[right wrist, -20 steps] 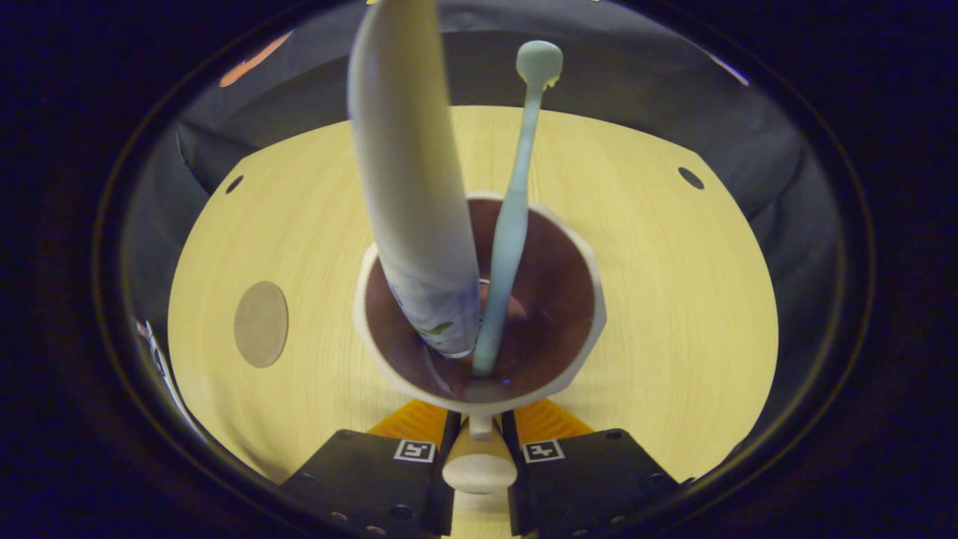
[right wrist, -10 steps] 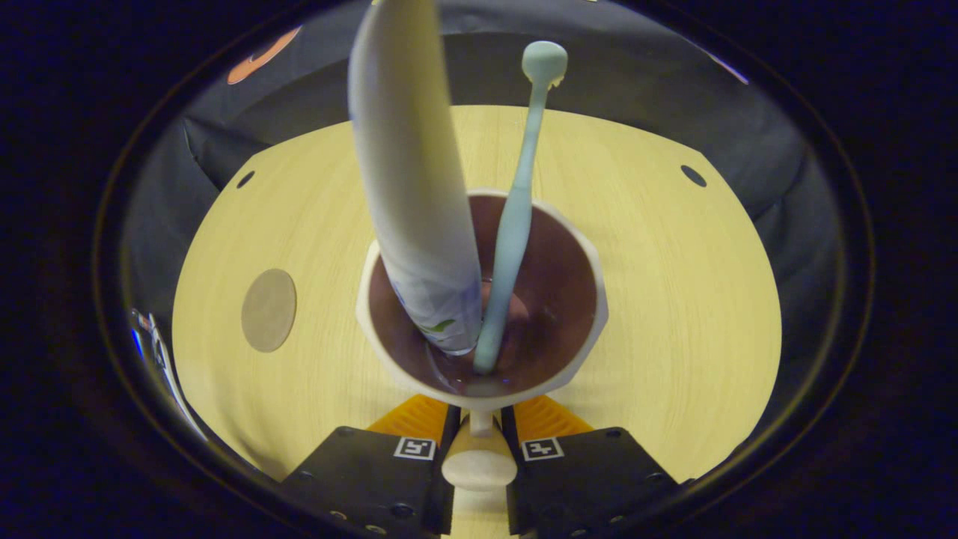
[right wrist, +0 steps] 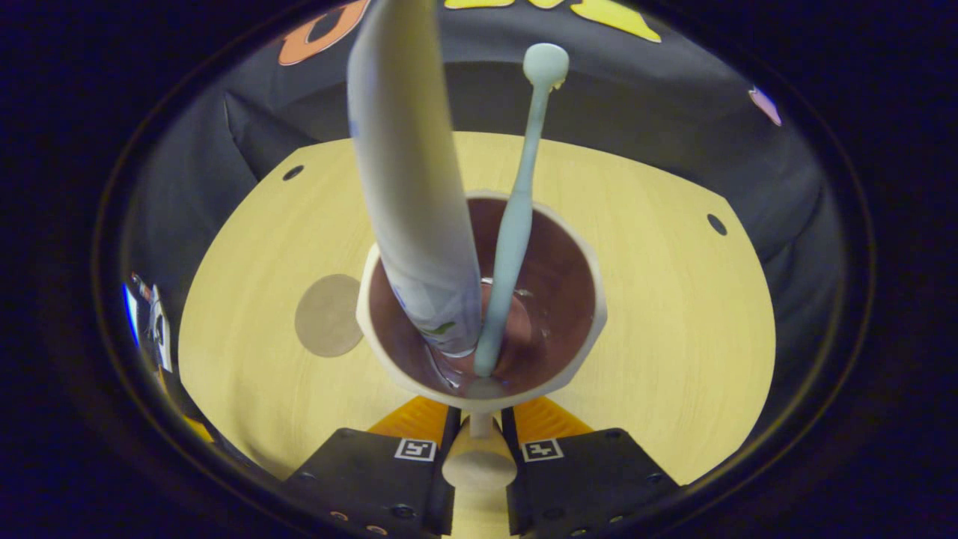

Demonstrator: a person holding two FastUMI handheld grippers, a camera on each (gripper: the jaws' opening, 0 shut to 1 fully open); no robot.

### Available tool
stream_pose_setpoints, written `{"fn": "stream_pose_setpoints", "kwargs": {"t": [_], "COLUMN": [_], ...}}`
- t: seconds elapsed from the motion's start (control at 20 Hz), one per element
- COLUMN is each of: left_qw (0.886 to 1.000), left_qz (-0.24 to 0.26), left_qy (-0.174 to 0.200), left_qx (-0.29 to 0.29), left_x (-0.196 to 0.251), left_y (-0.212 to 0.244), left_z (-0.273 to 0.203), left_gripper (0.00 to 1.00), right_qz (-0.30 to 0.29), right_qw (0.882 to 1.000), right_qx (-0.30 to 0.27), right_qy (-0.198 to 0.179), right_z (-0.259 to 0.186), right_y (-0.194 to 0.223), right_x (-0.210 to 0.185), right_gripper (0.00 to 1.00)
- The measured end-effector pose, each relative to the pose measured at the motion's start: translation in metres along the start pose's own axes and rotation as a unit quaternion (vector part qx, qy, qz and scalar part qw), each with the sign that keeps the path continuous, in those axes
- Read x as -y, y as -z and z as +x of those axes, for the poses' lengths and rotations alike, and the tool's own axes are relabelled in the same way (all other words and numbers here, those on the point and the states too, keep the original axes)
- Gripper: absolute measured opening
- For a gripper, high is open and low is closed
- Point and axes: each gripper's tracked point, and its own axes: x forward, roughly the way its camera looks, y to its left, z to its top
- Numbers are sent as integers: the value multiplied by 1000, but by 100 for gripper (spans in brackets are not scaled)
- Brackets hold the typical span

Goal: Put the toothbrush and toothpaste on the desktop into the cup, then pick up the cup and place it on the coaster on the desktop.

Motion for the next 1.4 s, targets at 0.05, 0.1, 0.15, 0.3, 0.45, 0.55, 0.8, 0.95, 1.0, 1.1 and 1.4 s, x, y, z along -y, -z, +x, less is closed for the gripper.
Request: {"fn": "stream_pose_setpoints", "kwargs": {"t": [0.05, 0.1, 0.15, 0.3, 0.45, 0.55, 0.8, 0.95, 1.0, 1.1, 1.4], "left_qw": [1000, 1000, 1000, 1000, 1000, 999, 999, 999, 999, 999, 999], "left_qz": [3, 5, 8, 12, 11, 6, -1, -2, -2, -5, -3], "left_qy": [-4, -6, -10, -21, -27, -30, -38, -40, -40, -42, -43], "left_qx": [2, 4, 6, 12, 12, 10, 6, 5, 3, 0, -10], "left_x": [-5, -8, -13, -23, -31, -37, -46, -48, -49, -50, -43], "left_y": [-1, -1, -2, -4, -3, 0, 3, 4, 6, 7, 10], "left_z": [-3, -7, -11, -19, -22, -25, -27, -27, -28, -29, -29], "left_gripper": [100, 98, 98, 98, 98, 98, 98, 98, 98, 98, 98], "right_qz": [-10, -19, -28, -51, -62, -61, -78, -82, -79, -87, -70], "right_qw": [1000, 1000, 999, 998, 997, 997, 996, 996, 996, 995, 995], "right_qx": [-5, -8, -11, -10, -17, -18, -27, -21, -25, -27, -10], "right_qy": [-2, -8, -15, -20, -31, -36, -37, -34, -35, -33, -70], "right_z": [3, 6, 9, 17, 19, 22, 22, 18, 15, 17, 7], "right_y": [1, 1, 1, -2, -2, -4, -5, -17, -16, -13, -15], "right_x": [-12, -24, -35, -64, -86, -91, -93, -90, -91, -92, -100], "right_gripper": [26, 25, 26, 26, 25, 27, 25, 25, 26, 25, 52]}}
